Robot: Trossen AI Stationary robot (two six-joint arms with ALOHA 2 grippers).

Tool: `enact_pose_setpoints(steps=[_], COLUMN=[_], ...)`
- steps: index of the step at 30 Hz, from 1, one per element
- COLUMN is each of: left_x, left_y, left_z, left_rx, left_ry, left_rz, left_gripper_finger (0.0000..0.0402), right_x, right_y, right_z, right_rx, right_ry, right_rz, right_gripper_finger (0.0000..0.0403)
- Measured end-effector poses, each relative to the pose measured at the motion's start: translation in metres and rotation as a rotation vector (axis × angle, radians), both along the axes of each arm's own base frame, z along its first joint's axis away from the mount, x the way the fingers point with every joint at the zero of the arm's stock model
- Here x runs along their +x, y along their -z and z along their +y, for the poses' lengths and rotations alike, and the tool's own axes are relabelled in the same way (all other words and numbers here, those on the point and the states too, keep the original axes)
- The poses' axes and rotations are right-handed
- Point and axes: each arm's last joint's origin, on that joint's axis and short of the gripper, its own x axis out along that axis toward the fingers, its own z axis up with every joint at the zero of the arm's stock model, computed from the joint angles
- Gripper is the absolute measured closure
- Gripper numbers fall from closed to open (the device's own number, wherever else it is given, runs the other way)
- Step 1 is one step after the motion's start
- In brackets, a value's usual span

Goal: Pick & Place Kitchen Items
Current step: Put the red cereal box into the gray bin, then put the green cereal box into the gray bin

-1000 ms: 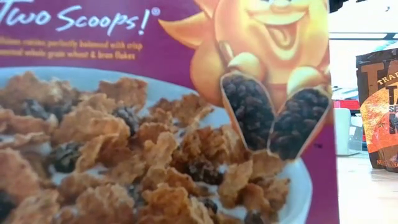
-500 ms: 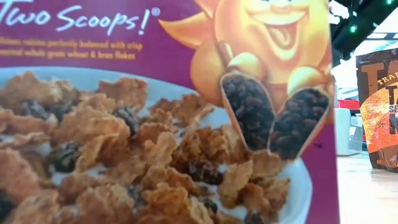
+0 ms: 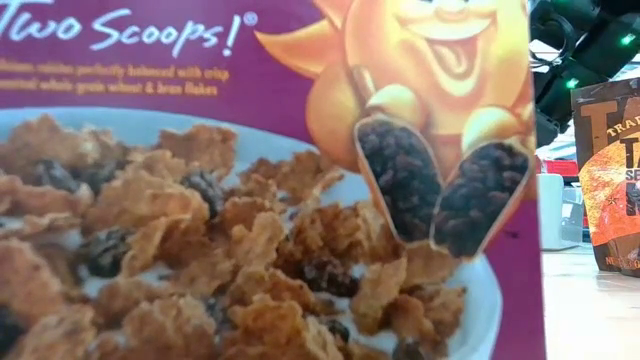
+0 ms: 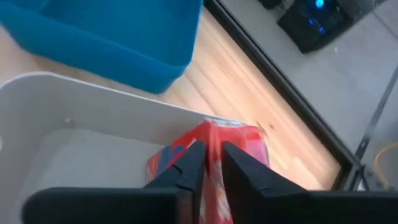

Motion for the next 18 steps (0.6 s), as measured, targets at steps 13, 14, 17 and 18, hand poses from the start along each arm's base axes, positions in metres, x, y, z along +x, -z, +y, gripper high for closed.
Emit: enact_pose_setpoints(steps=[13,14,17,18], left_x=[0.000,0.000,0.000,0.000], left_y=[0.000,0.000,0.000,0.000], left_z=[0.000,0.000,0.000,0.000], left_rx=[0.000,0.000,0.000,0.000], left_ry=[0.000,0.000,0.000,0.000], left_rz=[0.001,0.001,0.001,0.001], left_gripper_finger=[0.0187,0.0187,0.0187,0.0187], right_x=[0.015,0.018,0.030,0.033], right_y=[-0.034,-0.040,-0.059,-0.064], right_z=[-0.001,-0.001,0.001,0.002], right_rx=[-0.142,-0.150,-0.157,-0.155], right_ry=[-0.071,-0.095,-0.189,-0.225], right_rz=[-0.052,-0.080,-0.194,-0.237], right_gripper_finger=[0.0206,0.0199,0.0184,0.0182])
